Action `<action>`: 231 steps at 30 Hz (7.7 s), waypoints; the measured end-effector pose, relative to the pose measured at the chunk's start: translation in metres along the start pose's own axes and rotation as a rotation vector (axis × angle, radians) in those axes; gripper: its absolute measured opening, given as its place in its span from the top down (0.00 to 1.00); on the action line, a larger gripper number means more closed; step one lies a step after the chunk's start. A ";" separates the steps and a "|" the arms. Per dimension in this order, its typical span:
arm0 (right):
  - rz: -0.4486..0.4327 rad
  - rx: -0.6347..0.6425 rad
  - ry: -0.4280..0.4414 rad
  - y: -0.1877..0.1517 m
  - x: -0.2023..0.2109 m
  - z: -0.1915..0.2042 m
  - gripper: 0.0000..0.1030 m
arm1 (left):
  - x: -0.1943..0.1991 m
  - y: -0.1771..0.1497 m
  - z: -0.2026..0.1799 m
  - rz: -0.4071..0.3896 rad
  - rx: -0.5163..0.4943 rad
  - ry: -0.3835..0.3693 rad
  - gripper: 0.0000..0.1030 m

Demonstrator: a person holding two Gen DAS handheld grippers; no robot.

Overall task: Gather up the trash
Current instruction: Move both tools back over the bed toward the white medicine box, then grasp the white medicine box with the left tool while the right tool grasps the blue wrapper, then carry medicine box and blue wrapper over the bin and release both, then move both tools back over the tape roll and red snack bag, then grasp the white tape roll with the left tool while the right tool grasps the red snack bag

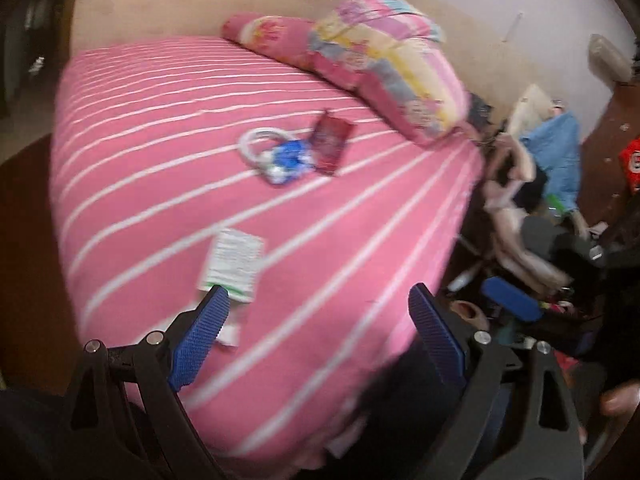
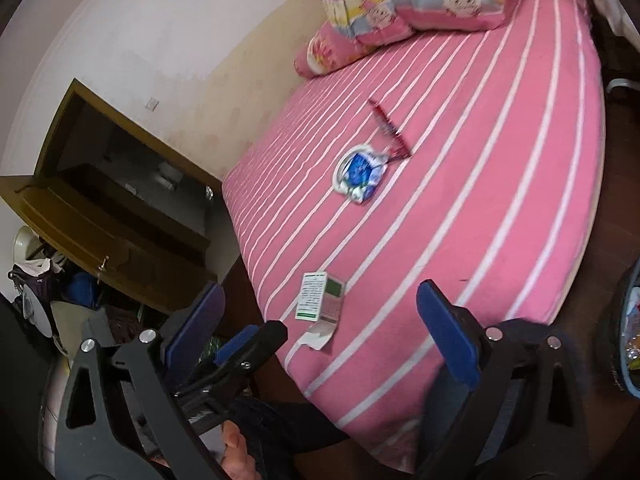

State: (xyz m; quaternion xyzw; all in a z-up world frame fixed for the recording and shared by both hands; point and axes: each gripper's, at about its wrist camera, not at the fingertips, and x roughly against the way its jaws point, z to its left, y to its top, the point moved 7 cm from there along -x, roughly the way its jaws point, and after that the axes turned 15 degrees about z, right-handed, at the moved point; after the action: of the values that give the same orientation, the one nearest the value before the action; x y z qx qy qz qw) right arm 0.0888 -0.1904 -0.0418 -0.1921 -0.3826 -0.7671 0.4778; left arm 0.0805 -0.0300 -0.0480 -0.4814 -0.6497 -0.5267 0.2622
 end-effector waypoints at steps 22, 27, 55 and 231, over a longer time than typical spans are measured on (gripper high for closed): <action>0.058 0.077 -0.119 0.040 -0.109 -0.029 0.07 | -0.107 0.020 0.060 0.171 -0.007 0.092 0.27; 0.061 0.155 -0.160 0.057 -0.132 -0.029 0.07 | -0.114 0.037 0.065 0.153 0.008 0.073 0.38; 0.115 0.142 -0.295 0.157 -0.241 -0.064 0.36 | -0.139 0.095 0.075 0.148 0.040 -0.017 0.59; -0.172 0.342 -0.538 0.228 -0.193 -0.082 0.15 | -0.235 0.223 0.089 0.194 0.529 -0.375 0.52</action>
State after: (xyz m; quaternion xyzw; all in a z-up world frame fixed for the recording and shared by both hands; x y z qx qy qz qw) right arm 0.3862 -0.1974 -0.1292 -0.2720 -0.6332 -0.6508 0.3185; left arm 0.3907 -0.0323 -0.1784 -0.5448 -0.7518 -0.2151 0.3029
